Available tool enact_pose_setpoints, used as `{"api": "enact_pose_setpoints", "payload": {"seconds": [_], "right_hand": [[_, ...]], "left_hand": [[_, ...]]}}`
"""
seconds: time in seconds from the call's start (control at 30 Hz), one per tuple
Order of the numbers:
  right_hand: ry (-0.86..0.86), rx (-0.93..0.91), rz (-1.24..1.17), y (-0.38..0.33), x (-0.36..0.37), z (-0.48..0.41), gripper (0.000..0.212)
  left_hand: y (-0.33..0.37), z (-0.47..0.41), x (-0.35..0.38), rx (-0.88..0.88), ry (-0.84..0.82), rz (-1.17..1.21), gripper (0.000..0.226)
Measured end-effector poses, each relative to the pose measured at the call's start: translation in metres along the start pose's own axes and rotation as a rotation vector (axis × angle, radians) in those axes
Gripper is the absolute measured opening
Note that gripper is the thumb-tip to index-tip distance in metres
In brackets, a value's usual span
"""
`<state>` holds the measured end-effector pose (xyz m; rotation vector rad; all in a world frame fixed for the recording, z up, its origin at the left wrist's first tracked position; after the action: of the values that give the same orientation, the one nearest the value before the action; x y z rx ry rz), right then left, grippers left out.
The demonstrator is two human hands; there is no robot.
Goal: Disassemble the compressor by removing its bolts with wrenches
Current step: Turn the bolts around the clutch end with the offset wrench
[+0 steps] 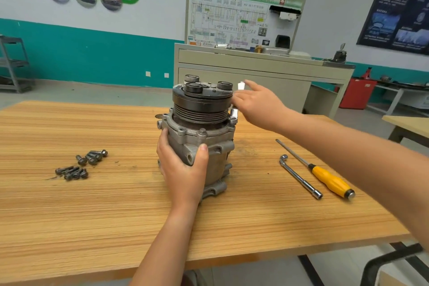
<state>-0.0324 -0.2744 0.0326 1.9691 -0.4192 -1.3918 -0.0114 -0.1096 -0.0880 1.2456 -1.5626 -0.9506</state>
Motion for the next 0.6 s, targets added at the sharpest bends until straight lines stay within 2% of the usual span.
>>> {"api": "enact_pose_setpoints", "payload": {"seconds": [0.07, 0.2, 0.27, 0.3, 0.4, 0.43, 0.6], "right_hand": [[0.078, 0.044, -0.097, 0.000, 0.001, 0.001, 0.042], [0.436, 0.495, -0.553, 0.009, -0.026, 0.034, 0.025], [0.541, 0.596, -0.719, 0.006, -0.045, 0.055, 0.020], [0.474, 0.604, -0.745, 0.003, -0.052, 0.063, 0.019], [0.029, 0.527, -0.695, -0.019, -0.063, 0.072, 0.023], [-0.068, 0.494, -0.655, -0.026, -0.063, 0.072, 0.023], [-0.290, 0.444, -0.400, -0.042, -0.058, 0.058, 0.018]], "left_hand": [[-0.001, -0.001, 0.000, -0.001, -0.007, -0.004, 0.094], [-0.001, -0.001, -0.002, -0.004, -0.016, 0.000, 0.094], [-0.001, 0.000, -0.001, -0.010, -0.017, 0.001, 0.094], [-0.002, 0.000, 0.000, -0.009, -0.019, 0.000, 0.094], [-0.001, 0.001, -0.001, -0.008, -0.026, -0.002, 0.094], [-0.001, 0.001, -0.001, -0.010, -0.026, -0.004, 0.094], [-0.001, 0.001, -0.002, -0.013, -0.025, 0.002, 0.096]]}}
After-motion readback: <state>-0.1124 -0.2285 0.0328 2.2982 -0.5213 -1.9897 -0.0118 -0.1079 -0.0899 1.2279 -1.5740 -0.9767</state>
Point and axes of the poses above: each hand's wrist, its own z-axis away from the middle knuckle, its own x-axis out of the palm, y = z × x, the point moved 3 cm from there along -z, towards the middle knuckle, and after that the axes turned 11 degrees about -x, right-handed, at the moved point
